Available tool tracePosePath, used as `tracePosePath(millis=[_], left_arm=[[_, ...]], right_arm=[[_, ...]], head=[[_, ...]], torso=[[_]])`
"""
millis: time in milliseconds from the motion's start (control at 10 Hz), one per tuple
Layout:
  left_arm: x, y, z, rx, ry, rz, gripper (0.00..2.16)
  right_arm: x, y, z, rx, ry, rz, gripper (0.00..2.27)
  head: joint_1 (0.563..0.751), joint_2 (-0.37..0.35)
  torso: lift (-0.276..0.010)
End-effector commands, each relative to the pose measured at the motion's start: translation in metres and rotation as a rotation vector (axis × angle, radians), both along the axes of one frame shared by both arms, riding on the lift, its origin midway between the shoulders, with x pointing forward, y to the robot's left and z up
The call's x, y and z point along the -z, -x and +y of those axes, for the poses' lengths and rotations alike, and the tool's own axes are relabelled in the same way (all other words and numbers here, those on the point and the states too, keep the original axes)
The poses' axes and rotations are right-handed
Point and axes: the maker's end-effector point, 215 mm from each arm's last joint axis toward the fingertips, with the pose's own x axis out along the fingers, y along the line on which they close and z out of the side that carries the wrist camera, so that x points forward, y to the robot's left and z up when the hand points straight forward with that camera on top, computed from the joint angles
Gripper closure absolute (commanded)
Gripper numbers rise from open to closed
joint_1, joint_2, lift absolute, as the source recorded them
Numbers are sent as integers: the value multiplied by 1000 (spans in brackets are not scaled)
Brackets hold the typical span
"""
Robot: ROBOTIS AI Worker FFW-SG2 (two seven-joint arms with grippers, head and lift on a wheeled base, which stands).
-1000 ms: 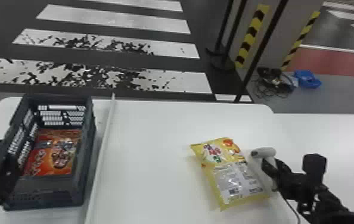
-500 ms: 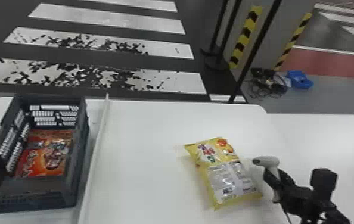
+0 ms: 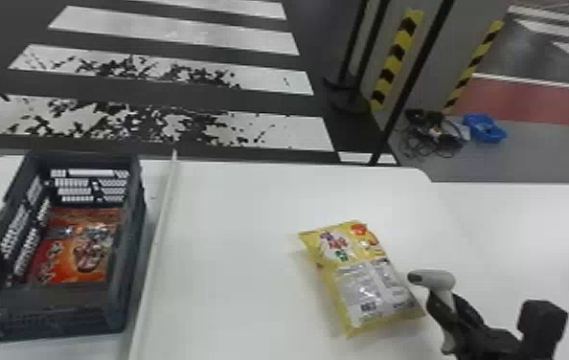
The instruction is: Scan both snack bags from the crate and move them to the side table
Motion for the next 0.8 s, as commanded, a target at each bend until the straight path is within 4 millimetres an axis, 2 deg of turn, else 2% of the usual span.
tracePosePath(millis=[0,400,600,700], left_arm=[[-2,1,0,0,7,-8,33],[-9,4,2,-6,11,-33,33],[-12,4,0,-3,16,-41,33],[-14,4,-2,-1,17,-45,33]], right_arm=[[0,8,10,-11,-7,3,2240],[-1,28,30,-29,-29,5,2240],[-14,26,34,-31,-31,-27,2240],[-28,20,35,-33,-26,-50,2240]], head=[[695,-208],[695,-178],[695,-165],[695,-164]], torso=[[-95],[-95],[-95],[-95]])
